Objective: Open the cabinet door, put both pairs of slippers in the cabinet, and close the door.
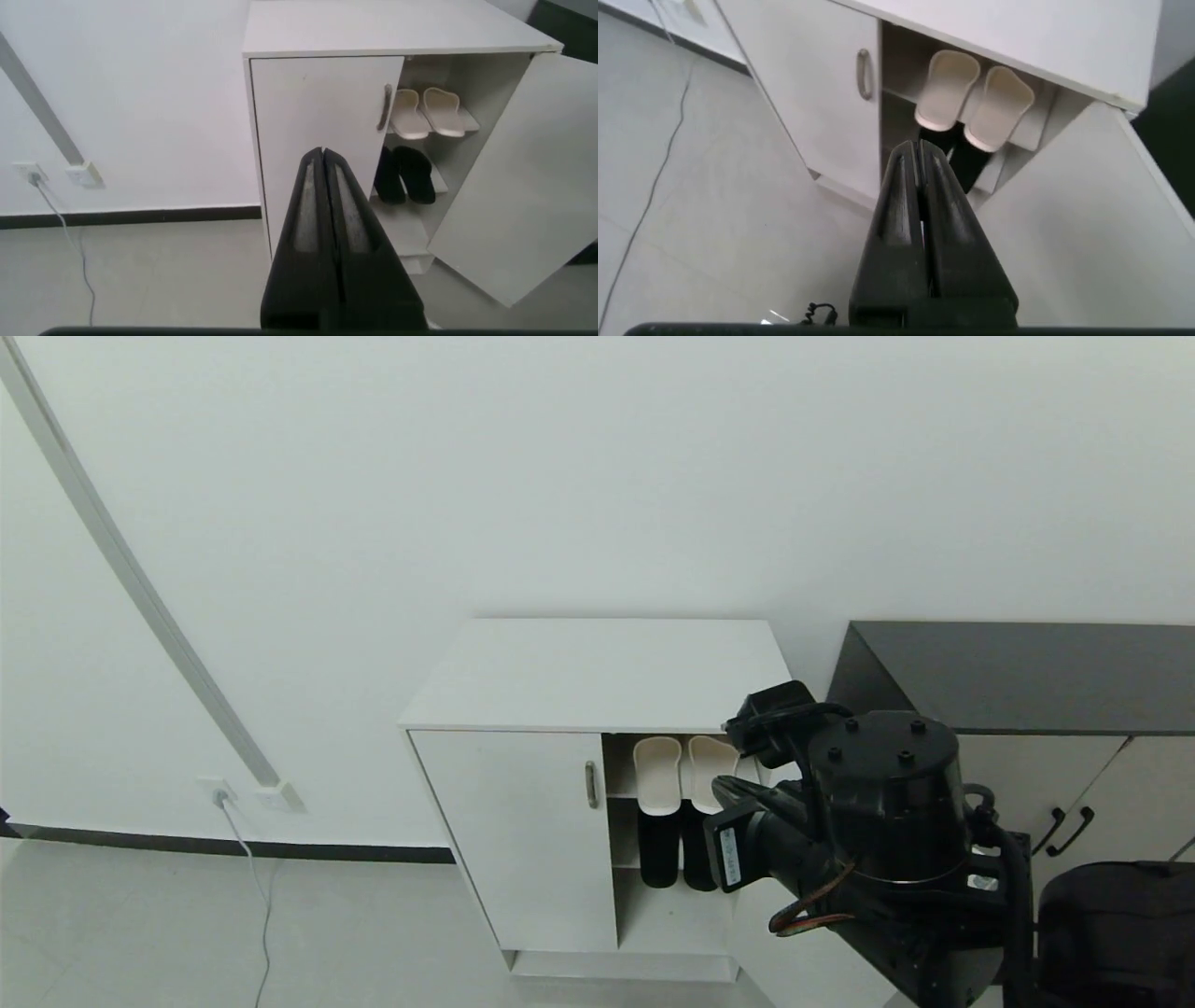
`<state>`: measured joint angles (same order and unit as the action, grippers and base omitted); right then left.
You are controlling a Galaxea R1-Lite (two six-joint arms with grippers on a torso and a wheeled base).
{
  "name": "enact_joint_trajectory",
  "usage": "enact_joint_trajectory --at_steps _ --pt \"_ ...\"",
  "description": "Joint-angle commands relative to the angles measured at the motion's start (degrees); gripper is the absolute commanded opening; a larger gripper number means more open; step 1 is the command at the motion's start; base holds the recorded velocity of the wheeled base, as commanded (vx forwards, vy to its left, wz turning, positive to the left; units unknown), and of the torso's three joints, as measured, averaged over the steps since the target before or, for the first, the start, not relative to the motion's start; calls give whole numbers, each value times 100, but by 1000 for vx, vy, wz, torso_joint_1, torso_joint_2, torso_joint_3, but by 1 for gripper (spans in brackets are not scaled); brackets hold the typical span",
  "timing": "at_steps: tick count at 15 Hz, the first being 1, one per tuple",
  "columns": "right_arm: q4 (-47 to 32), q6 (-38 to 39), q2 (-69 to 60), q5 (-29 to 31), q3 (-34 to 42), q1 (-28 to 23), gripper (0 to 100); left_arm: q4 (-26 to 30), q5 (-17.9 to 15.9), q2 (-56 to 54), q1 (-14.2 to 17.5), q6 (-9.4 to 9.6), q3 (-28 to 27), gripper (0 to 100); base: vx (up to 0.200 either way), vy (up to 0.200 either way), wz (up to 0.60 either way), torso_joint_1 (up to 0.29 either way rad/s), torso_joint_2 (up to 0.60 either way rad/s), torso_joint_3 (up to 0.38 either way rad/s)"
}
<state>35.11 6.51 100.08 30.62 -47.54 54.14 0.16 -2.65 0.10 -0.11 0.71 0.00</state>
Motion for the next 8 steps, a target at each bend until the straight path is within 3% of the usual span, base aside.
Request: enact_joint_trajectory --at_steps 1,7,8 --pt "5 -1 20 -4 17 0 0 2 1 8 2 0 0 0 0 0 0 0 0 0" --pt "14 -9 20 -4 43 -9 0 2 1 8 2 0 0 0 0 0 -600 5 1 2" --pt "14 -9 29 -4 43 -44 0 2 1 8 2 0 0 0 0 0 0 0 0 0"
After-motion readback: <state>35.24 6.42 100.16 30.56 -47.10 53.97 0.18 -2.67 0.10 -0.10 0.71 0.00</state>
